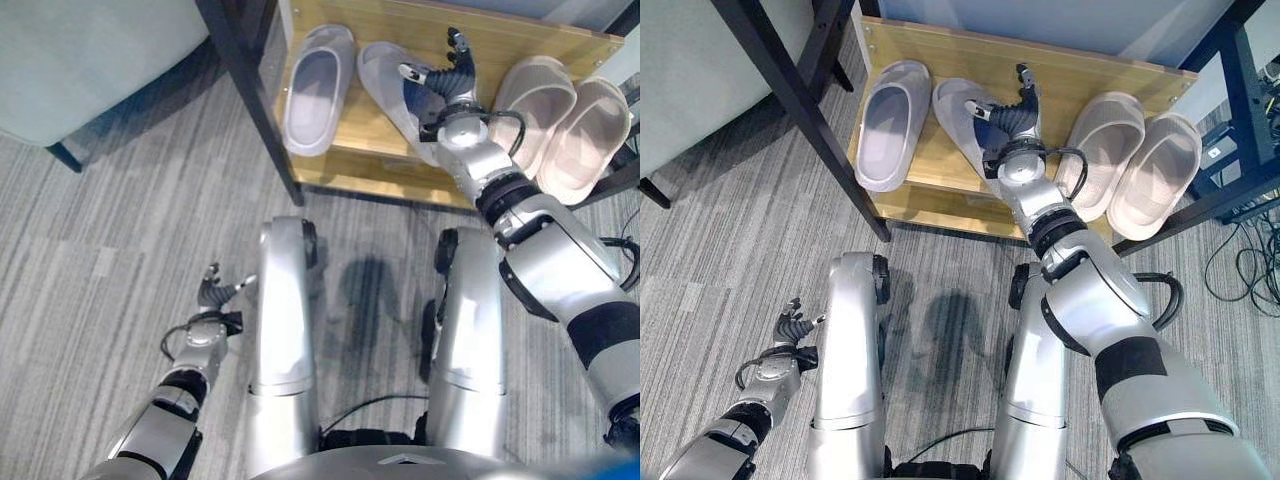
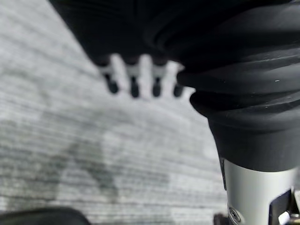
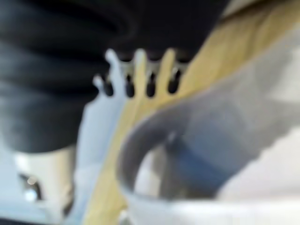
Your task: Arrange the slippers neatly on the shoe rack.
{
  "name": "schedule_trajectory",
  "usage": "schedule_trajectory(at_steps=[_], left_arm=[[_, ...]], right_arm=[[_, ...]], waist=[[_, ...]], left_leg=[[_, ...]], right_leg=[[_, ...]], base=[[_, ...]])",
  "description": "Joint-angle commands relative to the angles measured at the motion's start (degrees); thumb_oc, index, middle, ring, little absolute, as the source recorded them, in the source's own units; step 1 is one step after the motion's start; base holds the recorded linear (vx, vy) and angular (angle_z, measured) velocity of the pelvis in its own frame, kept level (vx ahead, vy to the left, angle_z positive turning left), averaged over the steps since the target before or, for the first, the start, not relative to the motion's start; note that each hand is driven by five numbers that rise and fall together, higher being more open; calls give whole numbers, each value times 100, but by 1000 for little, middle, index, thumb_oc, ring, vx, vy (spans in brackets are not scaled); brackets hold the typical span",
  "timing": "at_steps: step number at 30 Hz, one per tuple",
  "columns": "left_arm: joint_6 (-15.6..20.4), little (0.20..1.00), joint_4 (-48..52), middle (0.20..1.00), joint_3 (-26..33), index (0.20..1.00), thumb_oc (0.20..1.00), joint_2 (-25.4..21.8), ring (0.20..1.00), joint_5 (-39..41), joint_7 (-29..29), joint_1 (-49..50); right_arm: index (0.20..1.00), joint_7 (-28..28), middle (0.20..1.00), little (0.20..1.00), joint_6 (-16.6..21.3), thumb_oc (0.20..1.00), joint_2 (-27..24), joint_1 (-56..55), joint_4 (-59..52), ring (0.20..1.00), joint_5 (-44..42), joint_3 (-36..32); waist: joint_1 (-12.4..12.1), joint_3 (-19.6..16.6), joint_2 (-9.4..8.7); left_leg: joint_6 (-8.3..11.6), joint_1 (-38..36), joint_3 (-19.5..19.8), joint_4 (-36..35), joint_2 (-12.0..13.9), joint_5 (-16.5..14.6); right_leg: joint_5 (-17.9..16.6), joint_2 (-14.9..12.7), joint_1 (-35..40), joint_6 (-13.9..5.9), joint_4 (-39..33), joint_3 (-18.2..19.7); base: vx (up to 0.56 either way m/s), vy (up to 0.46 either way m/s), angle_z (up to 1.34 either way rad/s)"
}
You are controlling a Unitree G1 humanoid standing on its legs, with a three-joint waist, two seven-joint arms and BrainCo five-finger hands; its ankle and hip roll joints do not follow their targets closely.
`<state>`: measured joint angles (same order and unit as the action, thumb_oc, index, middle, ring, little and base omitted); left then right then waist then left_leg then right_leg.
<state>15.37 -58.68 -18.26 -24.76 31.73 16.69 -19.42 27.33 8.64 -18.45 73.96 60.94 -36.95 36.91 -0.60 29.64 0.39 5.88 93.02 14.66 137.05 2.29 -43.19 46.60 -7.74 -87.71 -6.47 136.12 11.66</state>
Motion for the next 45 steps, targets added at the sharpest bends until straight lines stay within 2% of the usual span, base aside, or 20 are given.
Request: schedule_trajectory(at_steps=[1, 8, 15, 30, 45], left_arm=[[78, 1000, 297, 1000, -358, 1000, 1000, 48, 1000, -271, 241, 139], [56, 1000, 510, 1000, 46, 1000, 1000, 105, 1000, -207, 289, 338], [16, 1000, 787, 1000, 171, 1000, 1000, 28, 1000, -608, 436, 421], [1, 1000, 777, 1000, 205, 1000, 1000, 69, 1000, -768, 470, 387], [-56, 1000, 514, 1000, 77, 1000, 1000, 110, 1000, -975, 487, 244]], right_arm=[[1000, 153, 1000, 1000, 434, 1000, -474, -144, -1200, 1000, 142, -339], [1000, 367, 1000, 1000, 421, 1000, -792, -1589, -3028, 1000, 992, -988], [1000, 427, 1000, 1000, 304, 1000, -591, -2608, -3876, 1000, 1732, -1349], [1000, 224, 1000, 1000, 265, 1000, -373, -2877, -4291, 1000, 2127, -1188], [1000, -185, 1000, 1000, 251, 1000, 22, -2900, -4738, 1000, 2157, -562]], waist=[[-229, 5, 20], [-131, 9, 13], [-119, 12, 48], [-161, 13, 52], [-181, 12, 33]], left_leg=[[-564, -307, -241, 42, -2, -414], [-585, -307, -264, 24, -27, -398], [-605, -307, -284, 30, -53, -371], [-586, -307, -277, 84, -101, -354], [-556, -307, -244, 108, -143, -326]], right_leg=[[-693, 98, 238, 509, 176, 589], [-694, 107, 230, 515, 162, 585], [-682, 137, 217, 522, 195, 590], [-709, 147, 235, 495, 227, 602], [-733, 179, 245, 488, 236, 611]], base=[[1, 21, -4], [4, -10, -4], [0, 0, 0], [0, 0, 0], [0, 0, 0]])
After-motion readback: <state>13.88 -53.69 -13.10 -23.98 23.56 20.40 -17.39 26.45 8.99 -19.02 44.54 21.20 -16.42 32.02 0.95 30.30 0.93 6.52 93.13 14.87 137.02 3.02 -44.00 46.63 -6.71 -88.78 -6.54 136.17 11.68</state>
